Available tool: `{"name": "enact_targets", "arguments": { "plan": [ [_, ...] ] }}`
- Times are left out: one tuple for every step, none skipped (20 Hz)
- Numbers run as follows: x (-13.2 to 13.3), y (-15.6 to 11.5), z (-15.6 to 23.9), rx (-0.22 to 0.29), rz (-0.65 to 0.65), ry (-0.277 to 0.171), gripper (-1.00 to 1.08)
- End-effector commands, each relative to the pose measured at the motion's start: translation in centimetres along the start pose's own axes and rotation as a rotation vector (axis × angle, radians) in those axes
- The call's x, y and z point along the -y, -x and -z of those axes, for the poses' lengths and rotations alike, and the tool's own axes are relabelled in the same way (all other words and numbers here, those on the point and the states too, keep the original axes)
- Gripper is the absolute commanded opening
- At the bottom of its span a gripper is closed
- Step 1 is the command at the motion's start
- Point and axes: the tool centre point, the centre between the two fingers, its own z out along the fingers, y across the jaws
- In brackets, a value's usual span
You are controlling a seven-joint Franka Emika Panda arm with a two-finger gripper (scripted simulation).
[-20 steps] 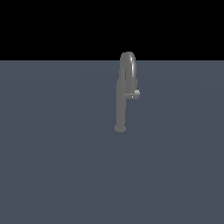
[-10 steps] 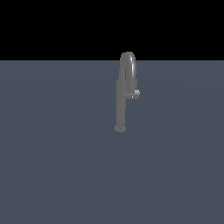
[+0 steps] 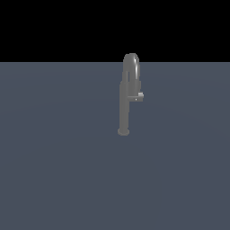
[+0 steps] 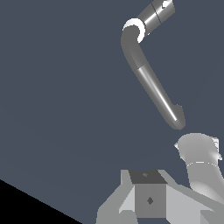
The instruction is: Turn on the faucet by rotating a designated handle.
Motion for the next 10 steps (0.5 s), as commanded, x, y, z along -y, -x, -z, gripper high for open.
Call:
{"name": "enact_targets", "arguments": {
  "plan": [
    [0.1, -1.6, 0.0, 0.043, -0.04, -0.042, -1.0],
    [0.2, -2.3, 0.0, 0.061, -0.056, -0.059, -1.0],
    [0.2, -3.0, 0.0, 0.078, -0.072, -0.077, -1.0],
    [0.2, -3.6, 0.0, 0.096, -0.088, -0.094, -1.0],
    [0.2, -4.3, -0.1, 0.114, -0.105, -0.112, -1.0],
    [0.2, -5.0, -0.1, 0.132, -0.122, -0.13, -1.0],
    [0.2, -5.7, -0.2, 0.151, -0.139, -0.148, -1.0],
    [0.2, -6.4, -0.3, 0.17, -0.156, -0.167, -1.0],
    [0.1, -7.1, -0.4, 0.189, -0.174, -0.185, -1.0],
    [0.1, -7.9, -0.5, 0.209, -0.192, -0.205, -1.0]
  ]
}}
